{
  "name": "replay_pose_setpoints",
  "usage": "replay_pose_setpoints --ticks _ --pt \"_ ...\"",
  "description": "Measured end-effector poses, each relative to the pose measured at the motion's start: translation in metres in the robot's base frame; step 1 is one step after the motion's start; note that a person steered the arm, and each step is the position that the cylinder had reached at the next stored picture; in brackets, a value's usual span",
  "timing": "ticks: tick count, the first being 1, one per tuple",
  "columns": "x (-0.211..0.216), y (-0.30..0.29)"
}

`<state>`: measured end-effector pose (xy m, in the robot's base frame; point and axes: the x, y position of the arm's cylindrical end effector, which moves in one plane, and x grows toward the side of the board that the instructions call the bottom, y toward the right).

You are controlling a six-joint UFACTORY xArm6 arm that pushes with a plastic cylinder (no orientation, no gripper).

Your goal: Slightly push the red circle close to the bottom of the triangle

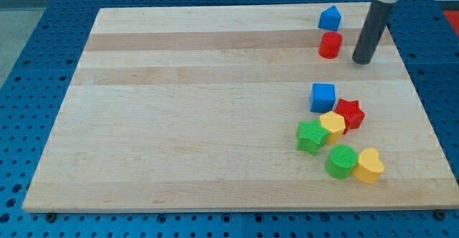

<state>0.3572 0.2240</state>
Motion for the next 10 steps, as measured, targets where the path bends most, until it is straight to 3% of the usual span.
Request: replay_pose_setpoints --ticks 2,5,7,10 --pt "0.01 -0.072" --pt "-0.005 -0.004" --pt "0.006 -0.046" --pt "-0.014 -0.042"
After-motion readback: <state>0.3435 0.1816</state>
